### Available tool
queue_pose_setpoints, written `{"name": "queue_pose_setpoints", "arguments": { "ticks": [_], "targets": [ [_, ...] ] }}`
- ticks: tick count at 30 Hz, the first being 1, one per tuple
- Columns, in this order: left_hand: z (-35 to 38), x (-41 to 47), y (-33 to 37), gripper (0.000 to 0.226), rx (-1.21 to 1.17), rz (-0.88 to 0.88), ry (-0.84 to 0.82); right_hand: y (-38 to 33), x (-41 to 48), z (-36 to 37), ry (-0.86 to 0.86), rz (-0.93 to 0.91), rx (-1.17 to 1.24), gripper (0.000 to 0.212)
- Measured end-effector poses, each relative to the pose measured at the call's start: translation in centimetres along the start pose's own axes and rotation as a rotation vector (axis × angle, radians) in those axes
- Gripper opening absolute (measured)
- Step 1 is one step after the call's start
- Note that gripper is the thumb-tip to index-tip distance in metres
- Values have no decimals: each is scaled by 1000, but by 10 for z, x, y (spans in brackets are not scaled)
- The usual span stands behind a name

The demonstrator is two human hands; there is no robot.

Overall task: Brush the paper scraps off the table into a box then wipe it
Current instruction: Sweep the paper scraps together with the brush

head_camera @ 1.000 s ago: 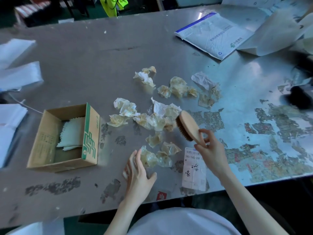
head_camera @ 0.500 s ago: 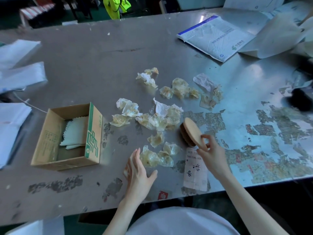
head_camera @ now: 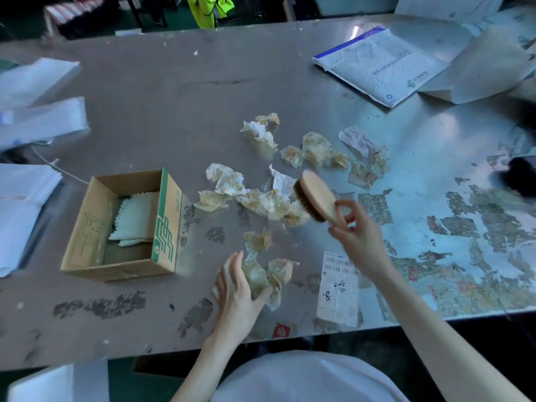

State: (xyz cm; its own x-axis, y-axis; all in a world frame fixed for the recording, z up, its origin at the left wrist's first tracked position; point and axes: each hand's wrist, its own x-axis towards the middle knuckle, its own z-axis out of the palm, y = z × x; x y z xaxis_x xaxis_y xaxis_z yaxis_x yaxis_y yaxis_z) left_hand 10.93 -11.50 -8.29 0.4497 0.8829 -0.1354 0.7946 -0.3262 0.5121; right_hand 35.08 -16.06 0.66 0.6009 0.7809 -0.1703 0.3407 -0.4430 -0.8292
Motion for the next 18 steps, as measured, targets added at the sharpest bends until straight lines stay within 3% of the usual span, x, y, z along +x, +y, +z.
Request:
{"name": "queue_pose_setpoints", "arguments": {
  "ticks": [3,7,14,18],
  "targets": [
    [-2,-1,-2,88,-9,7,16,-9,25,-11,150,40,56,45],
    [-3,-2,-3,88,-37,-4,12,-9,49,-11,192,89,10,45],
    [-4,-2,-2,88,-52,7,26,8,39,19,-34,73,-211,48],
    [-2,1,-7,87,-42,0,47,9,23,30,-110,16,-211,49]
  ]
}}
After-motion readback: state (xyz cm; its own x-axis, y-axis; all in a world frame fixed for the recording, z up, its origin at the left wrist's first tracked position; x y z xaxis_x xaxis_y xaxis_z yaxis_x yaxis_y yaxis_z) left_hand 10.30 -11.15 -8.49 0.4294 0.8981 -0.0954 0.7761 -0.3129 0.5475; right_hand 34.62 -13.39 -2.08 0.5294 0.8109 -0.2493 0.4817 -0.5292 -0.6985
